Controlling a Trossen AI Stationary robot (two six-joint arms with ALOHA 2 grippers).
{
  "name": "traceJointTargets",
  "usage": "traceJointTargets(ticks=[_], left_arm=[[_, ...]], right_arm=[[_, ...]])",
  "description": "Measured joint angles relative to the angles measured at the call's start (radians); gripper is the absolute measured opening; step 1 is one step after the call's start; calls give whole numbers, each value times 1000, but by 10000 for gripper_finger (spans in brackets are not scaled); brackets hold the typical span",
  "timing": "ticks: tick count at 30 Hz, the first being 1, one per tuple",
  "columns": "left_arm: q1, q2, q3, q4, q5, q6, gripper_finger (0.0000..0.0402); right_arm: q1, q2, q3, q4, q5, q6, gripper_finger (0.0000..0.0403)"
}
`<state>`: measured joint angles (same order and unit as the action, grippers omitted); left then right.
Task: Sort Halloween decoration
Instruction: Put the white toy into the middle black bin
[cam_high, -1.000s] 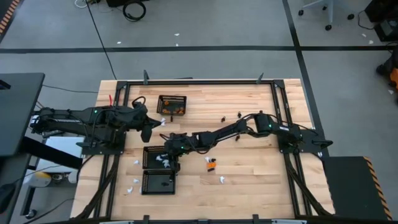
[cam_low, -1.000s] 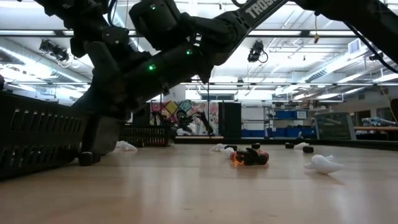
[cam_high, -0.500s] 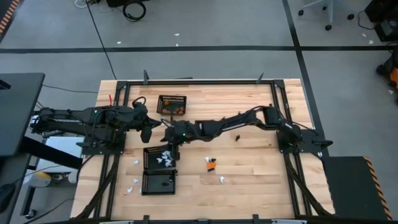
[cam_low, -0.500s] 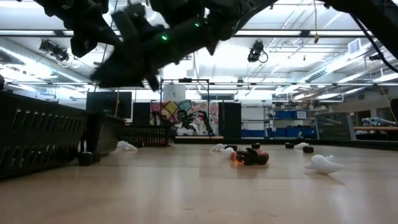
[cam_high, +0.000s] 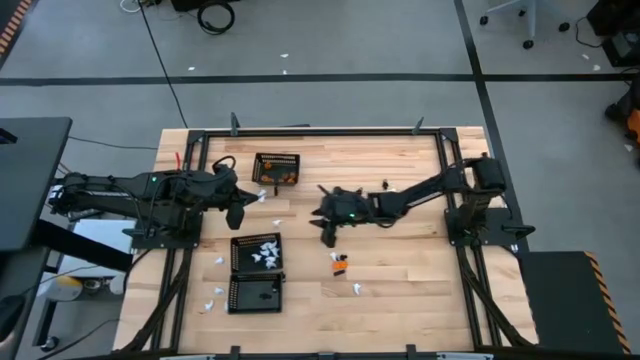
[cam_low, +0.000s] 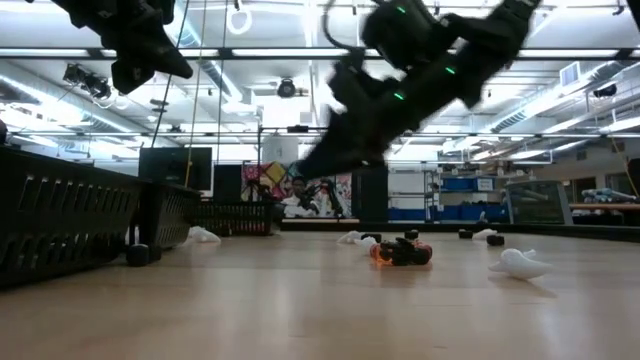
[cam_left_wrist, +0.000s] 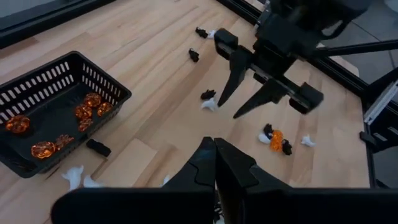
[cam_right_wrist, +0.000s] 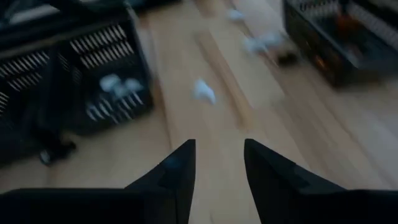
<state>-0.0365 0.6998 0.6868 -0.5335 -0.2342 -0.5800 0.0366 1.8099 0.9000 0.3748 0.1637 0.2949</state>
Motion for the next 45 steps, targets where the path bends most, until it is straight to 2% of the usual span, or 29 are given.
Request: traceJointTargets(ticks=[5, 9, 11, 18, 27, 30, 37, 40, 45], left_arm=[[0, 0, 0, -1, -14, 0, 9], [0, 0, 0, -2, -15, 0, 9], [0, 0, 0, -2, -15, 0, 9], [0, 0, 0, -7, -17, 0, 9], [0, 0, 0, -8, -42, -1, 9], [1, 0, 0, -7, -42, -5, 9], [1, 0, 0, -1, -42, -11, 9], [1, 0, 0, -1, -44, -11, 9], [1, 0, 0, -1, -57, -20, 9]], right_arm=[[-15, -78, -154, -20, -28, 72, 157], [-25, -157, -235, -101, -18, 120, 183], [-28, -211, -280, -117, 24, 143, 194], [-34, -472, -522, -114, 270, 261, 219], [-34, -758, -770, -121, 316, 374, 236], [-34, -810, -797, -126, 350, 383, 239], [-64, -830, -799, -203, 517, 354, 234], [-102, -829, -799, -204, 519, 348, 230], [-167, -812, -799, -206, 457, 326, 229]])
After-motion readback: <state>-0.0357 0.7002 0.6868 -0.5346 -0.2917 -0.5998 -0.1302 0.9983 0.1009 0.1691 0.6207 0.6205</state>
